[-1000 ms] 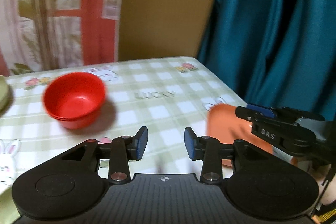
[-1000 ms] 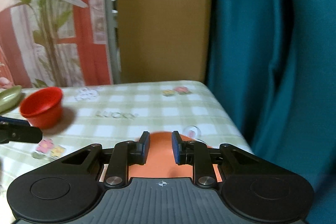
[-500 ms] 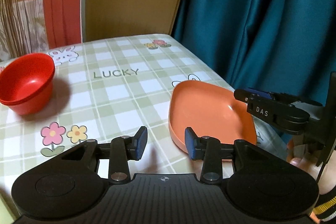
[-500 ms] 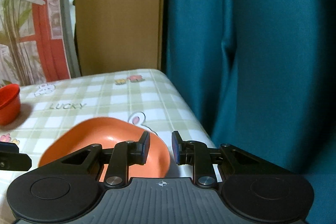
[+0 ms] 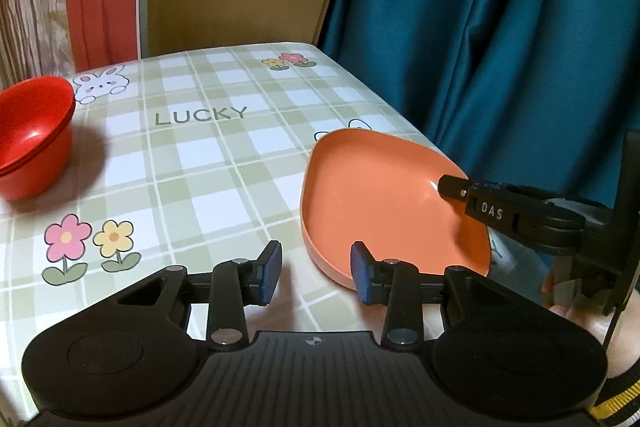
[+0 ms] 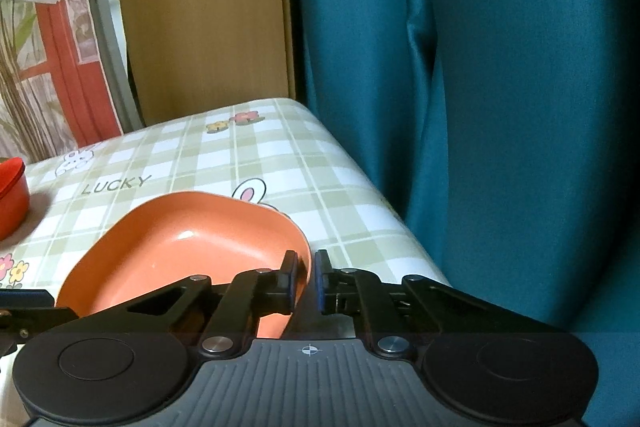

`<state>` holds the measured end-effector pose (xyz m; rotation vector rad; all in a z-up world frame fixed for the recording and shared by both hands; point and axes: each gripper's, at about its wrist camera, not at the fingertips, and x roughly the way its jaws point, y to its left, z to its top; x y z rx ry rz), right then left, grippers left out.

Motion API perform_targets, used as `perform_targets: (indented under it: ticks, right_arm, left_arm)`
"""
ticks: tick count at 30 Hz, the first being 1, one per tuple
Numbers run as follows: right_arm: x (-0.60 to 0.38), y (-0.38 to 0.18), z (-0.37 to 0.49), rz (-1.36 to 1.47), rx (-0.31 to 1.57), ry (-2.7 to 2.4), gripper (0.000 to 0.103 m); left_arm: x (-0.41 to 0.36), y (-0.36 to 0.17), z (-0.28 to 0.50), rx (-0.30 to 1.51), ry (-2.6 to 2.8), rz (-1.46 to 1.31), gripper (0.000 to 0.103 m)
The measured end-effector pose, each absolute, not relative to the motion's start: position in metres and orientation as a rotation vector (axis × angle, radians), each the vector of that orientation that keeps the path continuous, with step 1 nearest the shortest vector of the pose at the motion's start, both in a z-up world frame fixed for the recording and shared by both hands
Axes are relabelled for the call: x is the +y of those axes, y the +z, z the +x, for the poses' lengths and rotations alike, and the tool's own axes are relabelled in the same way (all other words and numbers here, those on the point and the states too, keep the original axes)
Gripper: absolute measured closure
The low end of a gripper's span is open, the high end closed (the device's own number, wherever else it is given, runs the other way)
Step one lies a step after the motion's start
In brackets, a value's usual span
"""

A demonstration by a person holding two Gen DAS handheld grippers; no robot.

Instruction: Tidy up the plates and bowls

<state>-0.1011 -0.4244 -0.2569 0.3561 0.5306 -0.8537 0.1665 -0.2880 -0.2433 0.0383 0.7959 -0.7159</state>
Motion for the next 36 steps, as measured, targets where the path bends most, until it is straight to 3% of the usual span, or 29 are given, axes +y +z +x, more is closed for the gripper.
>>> perform_targets:
  ticks: [5, 17, 36]
  right_arm:
    - [-0.419, -0.254, -0.099, 0.357, 0.537, -0.838, 0.096]
    - [-0.396, -0.235, -0.082, 0.372, 0.526, -0.782, 0.095]
    - [-0.310, -0.157, -0.014, 0.291, 0.448, -0.610, 0.093]
  left_arm:
    - [-0.294, -0.244, 0.168, 0.801, -0.723, 0.057, 0.078]
    - [-0.268, -0.231, 0.166, 0.794, -0.666, 0.044, 0.078]
    - [-0.152, -0.151, 0.164, 0.661, -0.514, -0.054, 0.078]
